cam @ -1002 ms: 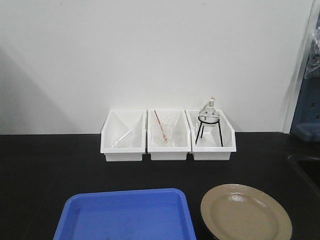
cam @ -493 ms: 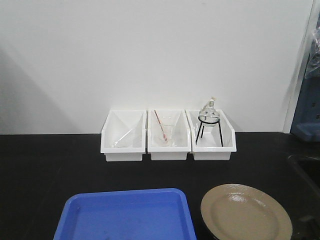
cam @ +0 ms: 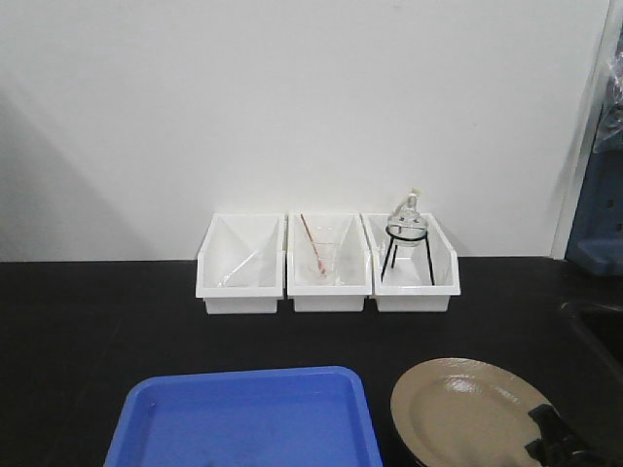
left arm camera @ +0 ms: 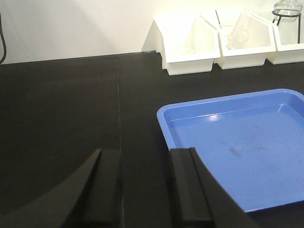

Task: Place disk in tray to left cabinet
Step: 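Reach the right gripper to the beige plate's rim and grasp it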

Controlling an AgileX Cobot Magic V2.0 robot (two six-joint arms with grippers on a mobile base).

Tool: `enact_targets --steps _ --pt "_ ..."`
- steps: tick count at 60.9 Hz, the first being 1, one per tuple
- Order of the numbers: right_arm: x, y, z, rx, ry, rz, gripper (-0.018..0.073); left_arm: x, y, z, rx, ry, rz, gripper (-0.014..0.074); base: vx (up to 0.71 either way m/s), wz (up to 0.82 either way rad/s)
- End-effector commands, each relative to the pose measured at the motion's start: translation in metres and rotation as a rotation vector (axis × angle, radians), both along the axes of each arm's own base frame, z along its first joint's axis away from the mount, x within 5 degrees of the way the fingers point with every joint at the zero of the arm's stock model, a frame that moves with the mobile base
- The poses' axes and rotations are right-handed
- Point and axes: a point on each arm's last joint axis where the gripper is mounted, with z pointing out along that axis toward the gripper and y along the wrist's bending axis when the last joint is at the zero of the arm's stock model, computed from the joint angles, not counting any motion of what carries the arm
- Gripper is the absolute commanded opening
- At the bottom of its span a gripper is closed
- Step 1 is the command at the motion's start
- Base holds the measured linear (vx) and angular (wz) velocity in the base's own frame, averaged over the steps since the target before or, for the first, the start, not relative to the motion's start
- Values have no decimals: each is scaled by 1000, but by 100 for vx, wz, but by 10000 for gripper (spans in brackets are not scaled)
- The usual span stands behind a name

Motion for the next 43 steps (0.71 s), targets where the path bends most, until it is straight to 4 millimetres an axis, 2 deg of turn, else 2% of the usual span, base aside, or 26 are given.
enact_targets --steps 1,13,22,29,43 --pt "15 0 12 3 -101 -8 420 3 0 16 -21 -99 6 376 0 0" --pt "32 2 1 -11 -99 21 420 3 0 16 -21 -99 6 376 0 0" --pt "36 5 -5 19 -79 24 408 3 0 16 -21 -99 6 376 0 0" --pt "36 5 -5 28 -80 27 345 3 0 16 -21 -99 6 376 0 0" --pt "37 5 1 24 -125 32 153 3 0 16 -21 -99 6 376 0 0"
